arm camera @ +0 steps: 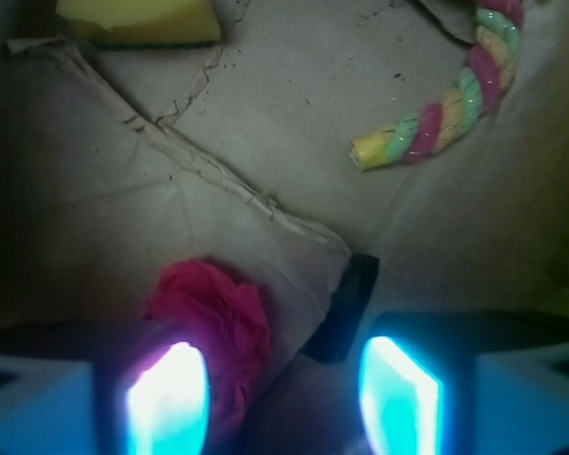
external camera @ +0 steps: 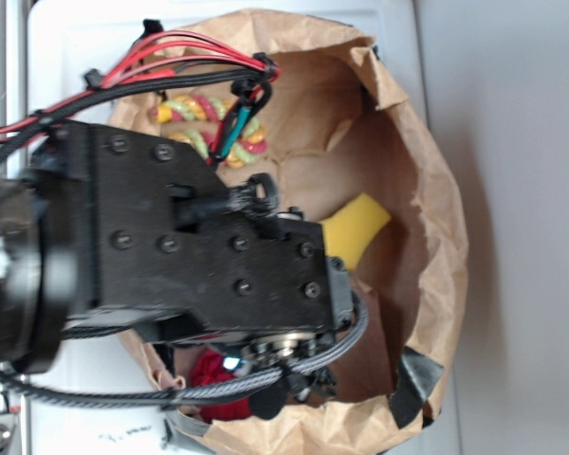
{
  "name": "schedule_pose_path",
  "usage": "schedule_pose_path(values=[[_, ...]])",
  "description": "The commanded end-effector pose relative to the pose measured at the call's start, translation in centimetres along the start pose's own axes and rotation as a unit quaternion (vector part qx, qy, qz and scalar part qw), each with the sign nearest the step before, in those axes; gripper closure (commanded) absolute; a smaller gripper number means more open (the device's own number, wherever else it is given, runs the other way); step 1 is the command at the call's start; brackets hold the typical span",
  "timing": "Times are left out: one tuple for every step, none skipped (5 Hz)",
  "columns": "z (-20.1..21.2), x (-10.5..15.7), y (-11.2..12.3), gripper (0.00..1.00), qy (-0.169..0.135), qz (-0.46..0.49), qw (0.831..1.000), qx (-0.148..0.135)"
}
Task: Grab the red paper.
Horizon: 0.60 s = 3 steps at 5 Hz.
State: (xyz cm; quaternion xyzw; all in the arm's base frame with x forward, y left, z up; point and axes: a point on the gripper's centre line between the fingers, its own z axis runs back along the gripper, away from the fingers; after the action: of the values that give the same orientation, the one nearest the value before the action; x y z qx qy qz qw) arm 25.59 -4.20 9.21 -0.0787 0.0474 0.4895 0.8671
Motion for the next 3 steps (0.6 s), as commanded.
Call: schedule_pose_path(values=[[0.2,0.0,-1.6,0.00,0.007,-0.015,1.000,-0.027],[-0.8,-1.2,-2.4,0.00,0.015,-0.040,0.999,-0.021],[-1.5,-2.1,-2.9,0.00,0.025,-0.059,0.998,-0.017]])
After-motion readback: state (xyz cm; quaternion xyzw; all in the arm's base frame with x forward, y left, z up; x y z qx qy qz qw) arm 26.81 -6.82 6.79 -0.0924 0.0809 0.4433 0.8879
